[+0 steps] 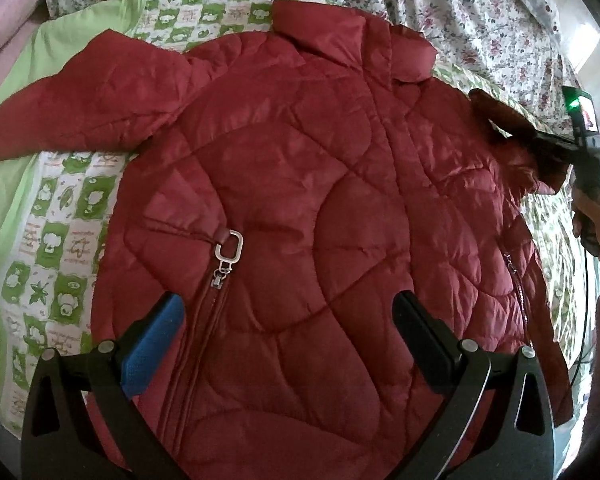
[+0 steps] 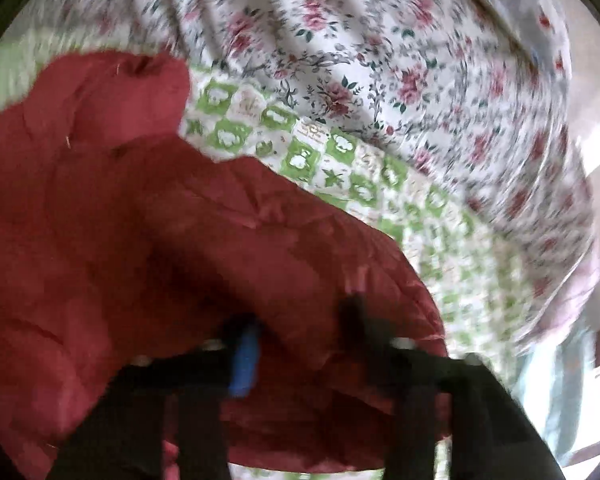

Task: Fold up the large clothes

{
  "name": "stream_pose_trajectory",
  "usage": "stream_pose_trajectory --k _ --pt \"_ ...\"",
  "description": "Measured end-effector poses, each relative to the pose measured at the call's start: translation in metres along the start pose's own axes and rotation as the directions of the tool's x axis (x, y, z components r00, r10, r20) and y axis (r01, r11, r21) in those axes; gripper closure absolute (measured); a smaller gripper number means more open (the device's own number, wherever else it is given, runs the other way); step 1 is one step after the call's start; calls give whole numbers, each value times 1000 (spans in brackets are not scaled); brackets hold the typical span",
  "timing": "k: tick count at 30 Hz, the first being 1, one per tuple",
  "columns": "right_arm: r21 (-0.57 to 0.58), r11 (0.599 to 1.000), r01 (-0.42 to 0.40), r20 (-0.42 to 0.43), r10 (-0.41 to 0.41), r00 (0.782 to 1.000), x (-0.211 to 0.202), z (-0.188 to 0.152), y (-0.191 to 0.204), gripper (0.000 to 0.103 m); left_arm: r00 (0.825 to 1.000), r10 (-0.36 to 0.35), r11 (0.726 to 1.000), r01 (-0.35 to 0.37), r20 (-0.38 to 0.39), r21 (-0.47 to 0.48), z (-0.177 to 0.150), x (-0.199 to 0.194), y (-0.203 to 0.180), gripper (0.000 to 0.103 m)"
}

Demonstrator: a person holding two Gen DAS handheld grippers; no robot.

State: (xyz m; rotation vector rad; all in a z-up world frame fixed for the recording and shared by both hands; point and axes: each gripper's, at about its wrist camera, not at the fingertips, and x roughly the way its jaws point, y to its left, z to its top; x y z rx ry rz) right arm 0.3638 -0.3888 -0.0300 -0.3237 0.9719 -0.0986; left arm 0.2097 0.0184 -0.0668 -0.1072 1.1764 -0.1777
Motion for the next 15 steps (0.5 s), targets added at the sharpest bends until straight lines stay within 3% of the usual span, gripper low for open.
stream_pose_trajectory --k 3,6,11,15 --pt "80 992 -102 56 97 994 -21 0 1 85 1000 -14 1000 14 -3 -10 0 2 3 0" --pt "133 964 -231 124 215 969 -44 1 10 86 999 -37 999 37 -5 -26 1 3 6 0" --pt "136 889 -436 209 405 890 -77 3 52 86 990 -139 988 138 -9 -72 7 -2 17 0" --pt "91 814 -573 217 546 809 -90 5 113 86 977 -213 968 211 -6 -135 19 -7 35 0"
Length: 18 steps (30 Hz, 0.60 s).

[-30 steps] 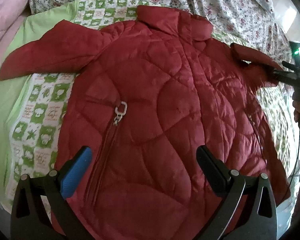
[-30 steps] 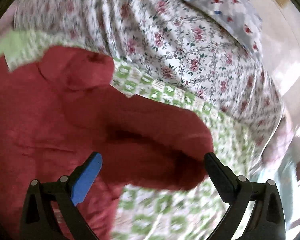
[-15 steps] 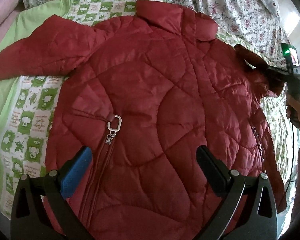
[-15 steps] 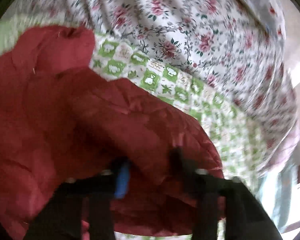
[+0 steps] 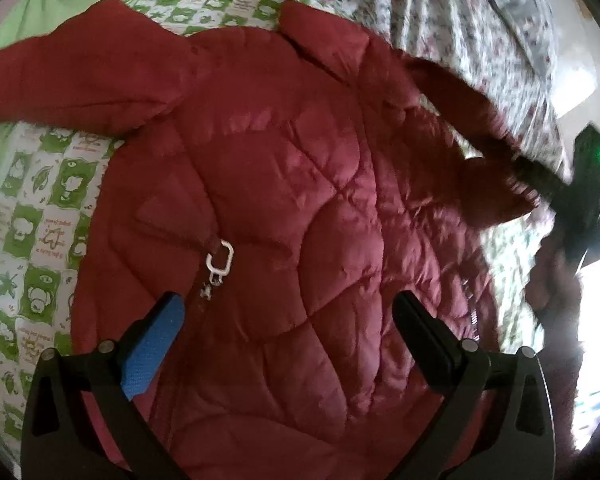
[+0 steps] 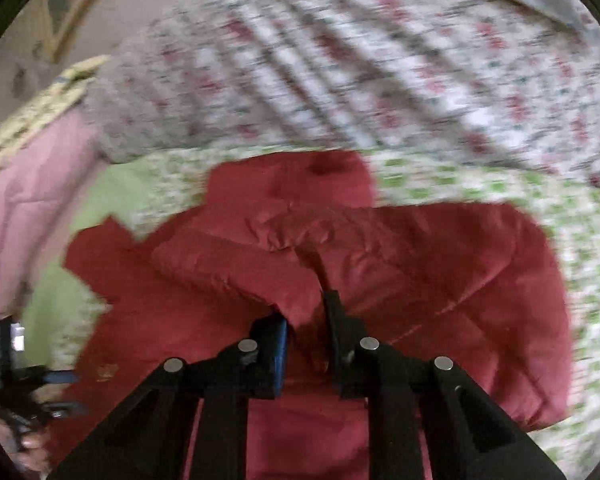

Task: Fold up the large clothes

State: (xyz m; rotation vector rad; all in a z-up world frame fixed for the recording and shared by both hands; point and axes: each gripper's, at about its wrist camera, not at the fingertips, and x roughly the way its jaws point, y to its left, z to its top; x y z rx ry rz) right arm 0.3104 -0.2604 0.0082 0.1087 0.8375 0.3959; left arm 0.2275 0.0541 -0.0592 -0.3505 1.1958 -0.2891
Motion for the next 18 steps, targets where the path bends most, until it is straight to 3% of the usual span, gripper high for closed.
stream_pose_trajectory --k 6,11,13,16,18 --pt "-73 990 -125 -72 120 990 45 -22 72 87 987 -160 980 159 2 -120 29 -7 26 0" --pt "-100 981 -164 -112 153 982 68 -41 100 87 956 -294 931 286 0 -229 66 8 46 0" --pt "-121 981 -154 -115 140 983 73 -45 106 87 936 -352 901 339 2 -272 80 18 54 0" --pt "-138 979 -153 -114 137 984 80 -47 111 87 912 -409 861 378 -21 -340 98 43 64 0" --pt "-156 977 -144 -115 127 985 85 -48 115 87 902 -432 851 397 -28 -345 106 51 64 0"
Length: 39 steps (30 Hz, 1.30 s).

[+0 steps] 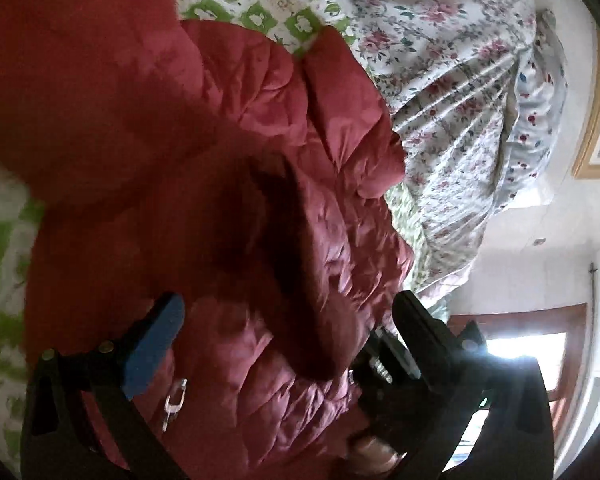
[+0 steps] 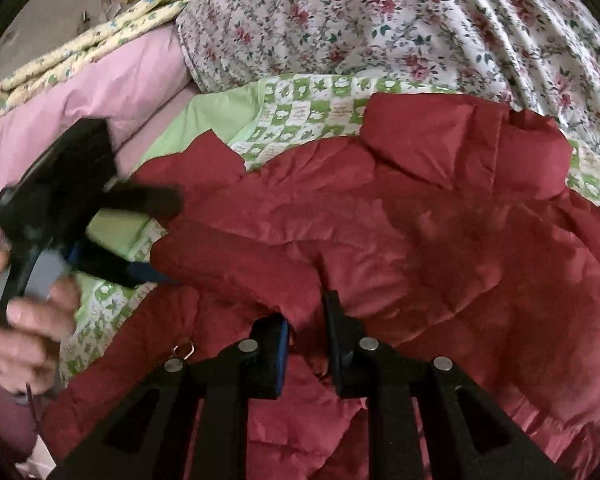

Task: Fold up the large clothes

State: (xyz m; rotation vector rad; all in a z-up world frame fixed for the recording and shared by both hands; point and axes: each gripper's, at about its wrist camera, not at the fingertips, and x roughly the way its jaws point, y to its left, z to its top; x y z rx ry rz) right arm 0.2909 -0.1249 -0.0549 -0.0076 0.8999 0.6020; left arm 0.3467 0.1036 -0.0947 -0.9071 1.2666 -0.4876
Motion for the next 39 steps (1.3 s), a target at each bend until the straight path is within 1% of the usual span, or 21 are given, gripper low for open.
stream_pose_trajectory --k 2,4,5,6,8,10,14,17,20,21,22,26,28,29,30,31,33,34,35,37,39 --pt "2 1000 -7 -5 7 1000 4 0 -1 86 1000 8 1000 -7 -23 23 7 11 -4 0" --pt "5 1000 -14 -4 14 1000 7 1 0 82 1000 19 997 -17 -21 72 10 17 -11 8" --pt "5 1000 -14 -3 14 1000 8 -1 0 82 999 29 995 -27 -20 97 13 20 -14 29" --pt "7 1000 -15 -2 15 1000 8 -1 0 82 999 44 992 -40 -31 123 14 24 -17 58" --pt "8 1000 -10 -6 10 1000 8 0 0 80 997 71 987 -65 -37 149 17 25 -18 81" --pt "12 1000 -3 -12 3 1000 6 -1 -2 77 997 81 980 -77 -16 185 20 23 -22 85" --pt "40 999 -14 -12 15 1000 -7 -8 -10 62 991 129 957 -135 42 256 24 11 -32 90" --pt "87 996 -6 6 6 1000 -25 -14 -24 62 970 210 904 -241 125 354 24 1 -46 91" --pt "166 986 27 57 -37 998 -50 -16 -53 62 930 299 813 -365 213 454 19 1 -58 90" --pt "202 978 59 82 -77 994 -60 -16 -67 62 909 336 770 -416 247 484 15 4 -61 90" --pt "226 971 80 95 -103 990 -66 -16 -77 61 895 361 742 -447 264 500 13 7 -63 90" --pt "337 926 168 82 -207 975 -72 -15 -129 57 792 484 563 -607 372 561 2 35 -65 89" --pt "378 907 185 45 -218 975 -62 -17 -150 57 758 503 509 -648 415 567 0 41 -63 83" --pt "394 899 191 29 -220 975 -58 -20 -157 57 732 516 476 -677 445 561 -2 43 -63 74" --pt "412 888 204 3 -225 974 -51 -23 -165 57 708 526 455 -702 470 548 -2 42 -64 59" --pt "418 883 213 -13 -229 973 -45 -26 -169 59 678 536 437 -732 502 522 -3 37 -64 52" --pt "425 876 229 -30 -239 970 -37 -30 -174 58 648 527 433 -762 550 482 -6 21 -69 49" --pt "426 871 243 -37 -252 967 -34 -32 -175 58 627 521 440 -778 578 448 -7 7 -71 49" --pt "425 870 249 -37 -258 965 -33 -34 -172 58 626 508 462 -778 592 425 -9 -5 -74 49" --pt "417 868 268 -41 -277 960 -30 -35 -170 58 666 447 528 -736 598 425 -15 -25 -82 49" --pt "407 868 283 -45 -291 956 -26 -34 -169 57 748 349 612 -638 565 467 -21 -40 -91 49"
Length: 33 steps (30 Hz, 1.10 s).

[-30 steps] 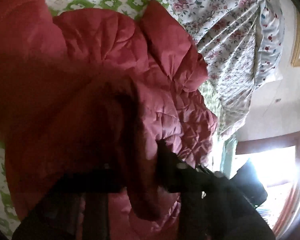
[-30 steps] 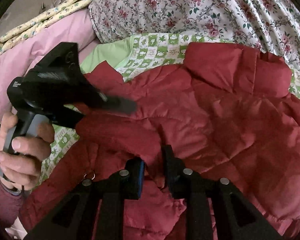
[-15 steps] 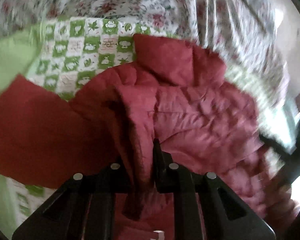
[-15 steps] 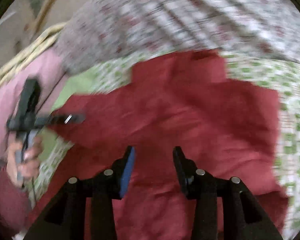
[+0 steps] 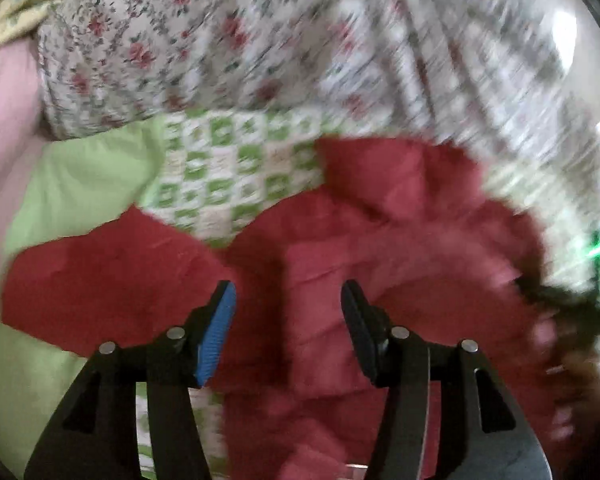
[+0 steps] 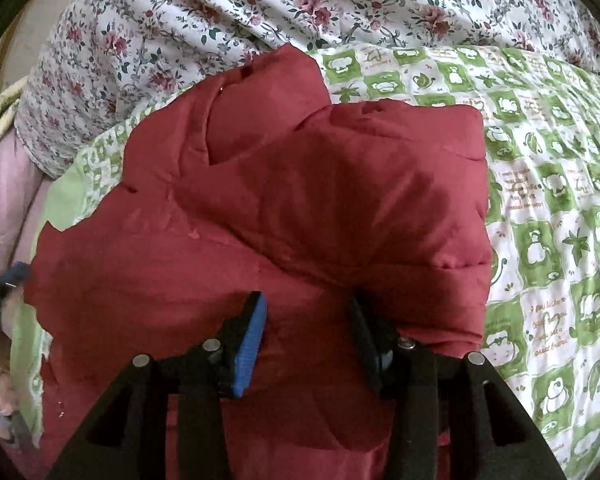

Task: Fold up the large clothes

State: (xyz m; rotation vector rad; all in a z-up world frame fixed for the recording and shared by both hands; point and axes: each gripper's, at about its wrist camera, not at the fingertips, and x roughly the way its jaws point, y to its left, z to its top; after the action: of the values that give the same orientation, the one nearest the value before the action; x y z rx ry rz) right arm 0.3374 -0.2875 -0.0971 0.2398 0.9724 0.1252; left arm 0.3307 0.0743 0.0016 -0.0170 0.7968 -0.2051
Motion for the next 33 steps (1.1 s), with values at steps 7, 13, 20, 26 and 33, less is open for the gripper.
stream_pose_trajectory --k 7,13,20,26,33 --pt "-36 999 19 10 -19 1000 -1 -1 7 52 981 -58 995 72 -187 70 -10 65 -57 49" --pt "-63 998 23 118 -15 993 -39 5 11 52 974 12 996 8 -227 86 -48 104 -57 49" --pt "-33 996 82 -1 -82 997 4 6 -4 52 971 -18 997 36 -238 69 -56 116 -53 49" --pt "-73 987 140 15 -139 990 12 2 4 51 972 -99 995 97 -215 -22 -53 99 -39 49" --pt "-55 995 87 75 -83 994 -16 -1 12 50 973 -34 999 43 -229 33 -58 112 -48 48"
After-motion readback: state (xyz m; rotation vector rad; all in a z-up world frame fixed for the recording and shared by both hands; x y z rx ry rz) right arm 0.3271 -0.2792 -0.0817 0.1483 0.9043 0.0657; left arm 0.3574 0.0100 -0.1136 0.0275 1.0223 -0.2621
